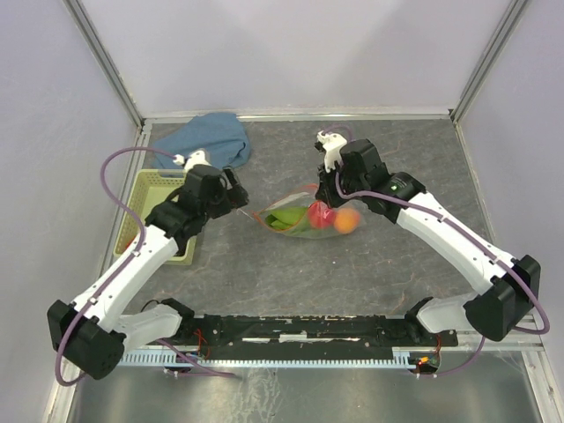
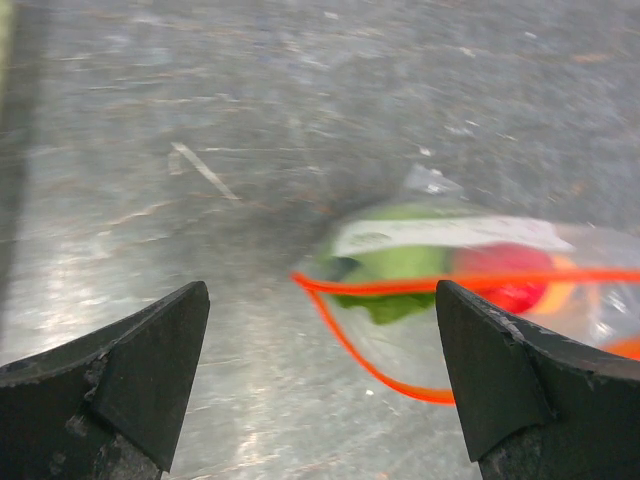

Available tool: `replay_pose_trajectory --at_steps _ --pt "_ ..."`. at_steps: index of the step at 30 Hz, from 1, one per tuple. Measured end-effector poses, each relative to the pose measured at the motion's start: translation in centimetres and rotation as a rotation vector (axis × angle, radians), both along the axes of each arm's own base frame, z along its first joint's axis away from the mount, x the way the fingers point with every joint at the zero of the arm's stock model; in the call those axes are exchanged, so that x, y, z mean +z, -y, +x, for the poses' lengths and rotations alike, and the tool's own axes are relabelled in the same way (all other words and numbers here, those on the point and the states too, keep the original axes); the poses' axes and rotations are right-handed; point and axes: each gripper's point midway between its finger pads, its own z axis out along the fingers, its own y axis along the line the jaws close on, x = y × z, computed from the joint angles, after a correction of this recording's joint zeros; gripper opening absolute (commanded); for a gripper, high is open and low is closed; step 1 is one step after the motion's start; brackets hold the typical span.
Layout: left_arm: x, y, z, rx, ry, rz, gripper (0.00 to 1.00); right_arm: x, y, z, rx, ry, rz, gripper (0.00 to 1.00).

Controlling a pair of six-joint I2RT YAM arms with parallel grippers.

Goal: Place the food in the zip-top bag and seal the zipper
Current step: Pick up the fake fruit from the bin.

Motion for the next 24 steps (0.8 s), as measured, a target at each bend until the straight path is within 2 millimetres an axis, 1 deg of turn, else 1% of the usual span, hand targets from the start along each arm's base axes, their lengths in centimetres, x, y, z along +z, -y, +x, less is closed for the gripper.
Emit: replay_pose_trajectory --at_steps 2,3,4,7,10,12,17,20,21,24 --pt "-0.7 -3.0 0.5 0.075 -0.034 0.028 1.00 -0.1 0.1 -0.1 0.002 0.008 0.002 0.02" --pt "-1.0 -4.2 0.6 0.103 -0.046 0.042 1.00 -0.1 0.2 -0.2 0.002 0.011 0.004 0.02" --pt "-1.4 -6.1 0.8 0.146 -0.066 0.065 1.00 -0.2 0.2 -0.3 0.003 0.015 0.007 0.02" --pt "-2.6 -10.1 1.0 0.233 -0.124 0.124 1.00 -0.5 0.3 -0.4 0.004 0.021 0.012 0.02" --pt "-4.0 -13.0 1.1 0.279 -0.198 0.182 0.99 -0.8 0.3 -0.6 0.007 0.027 0.016 0.03" --pt "-4.7 -14.5 1.4 0.299 -0.231 0.212 0.98 -0.9 0.3 -0.9 0.010 0.034 0.014 0.03" --pt "-6.9 -19.2 2.0 0.376 -0.334 0.258 0.96 -0.1 0.6 -1.7 0.016 0.064 0.022 0.03" --pt "-8.7 -21.0 2.5 0.399 -0.407 0.255 0.93 0.5 0.6 -1.6 0.011 0.084 0.031 0.03" --pt "-9.3 -21.3 2.6 0.396 -0.428 0.255 0.92 0.5 0.6 -1.5 0.010 0.088 0.032 0.03" --pt "-11.3 -21.0 2.8 0.359 -0.493 0.251 0.91 0.5 0.7 -1.4 0.004 0.093 0.028 0.03"
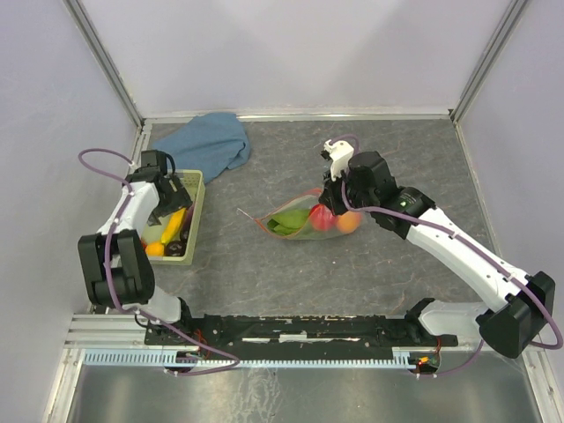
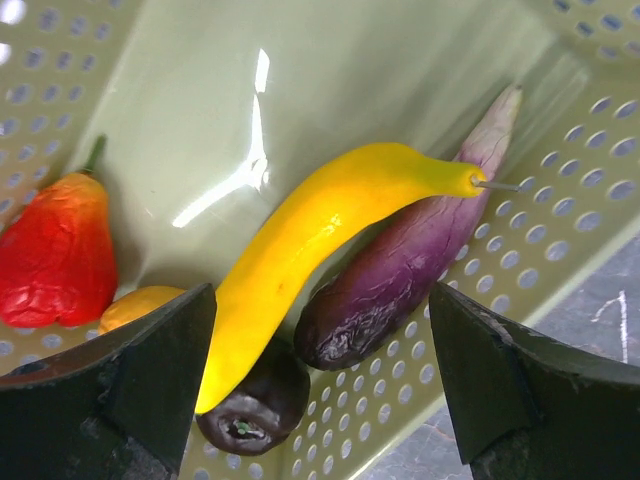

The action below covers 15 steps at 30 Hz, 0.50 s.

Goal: Place the food in the zip-top bag and seal the zipper
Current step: Pick up the fake fruit from the bin.

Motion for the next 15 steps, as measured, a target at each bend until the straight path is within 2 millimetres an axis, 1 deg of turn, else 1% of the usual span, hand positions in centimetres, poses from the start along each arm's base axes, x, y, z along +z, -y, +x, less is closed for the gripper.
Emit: replay_pose_trajectory --at_steps 3,5,10,15 --pt "-1.8 0.4 -0.2 -0.020 -0.063 -0.023 0.91 -0.1 0.1 0.0 -0.004 0.002 -0.002 0.03" --pt "-2.6 0.4 -0.4 -0.028 -0.091 -0.026 0.91 0.0 0.1 -0.1 -0.004 0.005 -0.002 0.03" --pt "-3.4 -0.1 -0.6 -0.021 -0.119 -0.025 0.87 0.0 0.0 -0.2 0.000 0.008 0.000 0.03" --pt "-3.8 -1.2 0.1 0.004 -0.125 -0.026 0.83 -0.1 0.0 -0.2 0.000 0.008 0.000 0.03"
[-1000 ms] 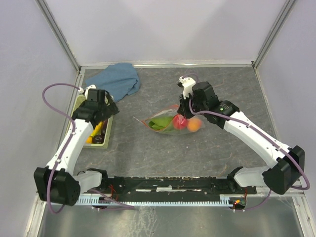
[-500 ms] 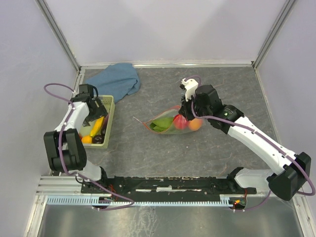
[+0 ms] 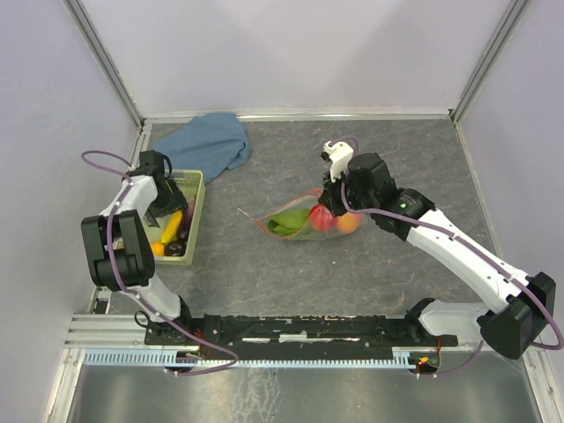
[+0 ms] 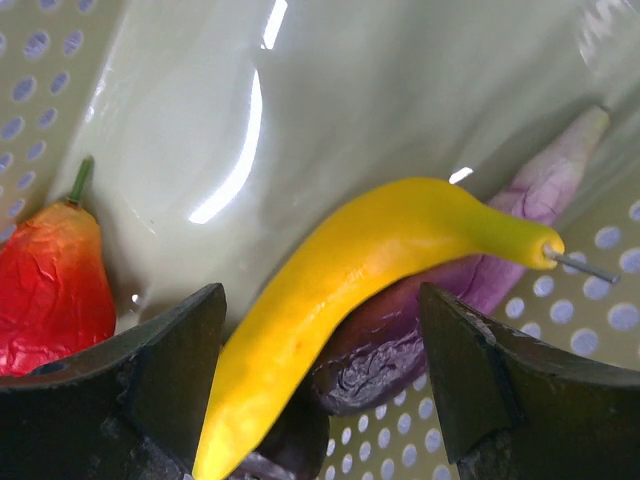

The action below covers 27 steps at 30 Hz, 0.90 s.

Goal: Place the food in the zip-top bag and seal the zipper
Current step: Pick up the fake fruit from the bin.

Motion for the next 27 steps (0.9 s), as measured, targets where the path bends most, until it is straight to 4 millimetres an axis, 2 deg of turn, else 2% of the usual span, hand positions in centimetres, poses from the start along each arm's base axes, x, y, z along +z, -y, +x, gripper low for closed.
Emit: replay_pose_trajectory --at_steps 3,8,11,15,22,27 --pt "-0.5 -0.7 0.4 0.016 -0.014 -0.004 0.82 0.0 -0.1 0.0 0.000 0.004 0.001 0.04" --pt "-2.6 -0.8 0.2 0.025 -0.084 -0.041 0.80 0.0 -0.2 0.0 0.002 0.008 0.001 0.04" --pt "-3.2 -0.7 0.9 0.023 -0.102 -0.061 0.77 0.1 -0.2 0.0 0.002 0.008 0.001 0.03" --pt "-3.6 -0.5 2.0 0.016 -0.103 -0.084 0.68 0.1 -0.2 0.0 0.002 0.008 0.001 0.03" --pt "-3.7 -0.4 2.3 0.000 -0.106 -0.092 0.41 -0.2 -0.3 0.1 0.002 0.003 -0.003 0.02" --pt "-3.5 -0.6 2.3 -0.002 -0.102 -0.082 0.34 -0.5 -0.3 0.1 0.003 -0.003 -0.010 0.02"
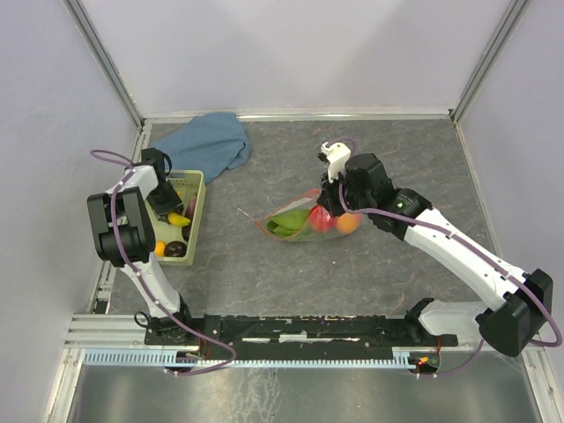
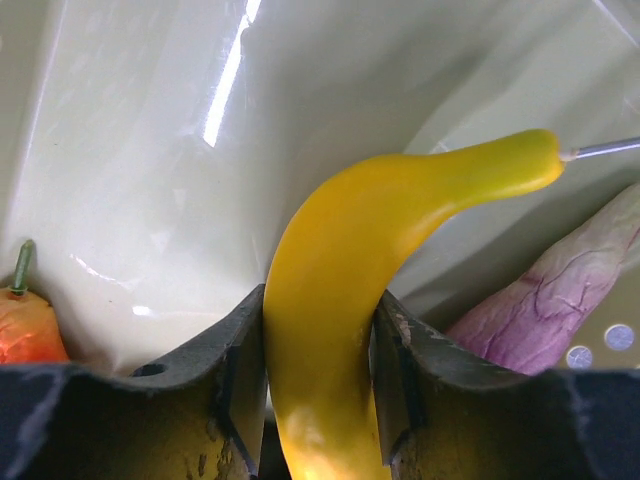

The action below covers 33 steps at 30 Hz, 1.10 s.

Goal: Place the food in the zip-top bag and seal the zipper
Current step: Pick up the fake fruit from the bin, then place the fake fruit in the zipper food storage bag.

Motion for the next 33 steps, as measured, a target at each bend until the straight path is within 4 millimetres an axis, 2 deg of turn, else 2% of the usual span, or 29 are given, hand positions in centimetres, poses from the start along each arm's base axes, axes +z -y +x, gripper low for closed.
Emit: replay_pose_trajectory --at_steps 3,7,11,15,20,27,29,33 --pt "0.6 -0.1 0.1 0.001 0.014 0.008 0.31 -0.3 -0.1 0.0 0.001 -0.007 -0.006 0.02" --pt "3.1 -0.2 0.2 0.002 0.083 0.024 0.29 -0.5 -0.2 0.0 0.003 -0.019 -0.016 0.02" --pt "7.3 -0.2 0.5 0.001 0.209 0.050 0.28 -0.3 -0.3 0.2 0.003 -0.023 -0.019 0.02" --pt "11.6 0.9 0.5 -0.028 0.346 0.068 0.27 -0.2 -0.4 0.4 0.001 -0.024 -0.020 0.02" --pt "15.1 4.3 0.2 -0.118 0.489 0.068 0.25 -0.4 -0.4 0.5 -0.007 -0.031 -0.027 0.02" --pt "18.4 9.3 -0.6 -0.241 0.657 0.011 0.25 -0.2 -0.4 0.6 -0.015 -0.037 -0.029 0.02" --pt "19.4 11.2 -1.0 -0.290 0.709 -0.017 0.24 -0.2 -0.4 0.6 -0.017 -0.038 -0.029 0.01" --pt "21.0 16.6 -2.1 -0.432 0.813 -0.109 0.22 -0.3 -0.3 0.5 -0.022 -0.045 -0.030 0.02"
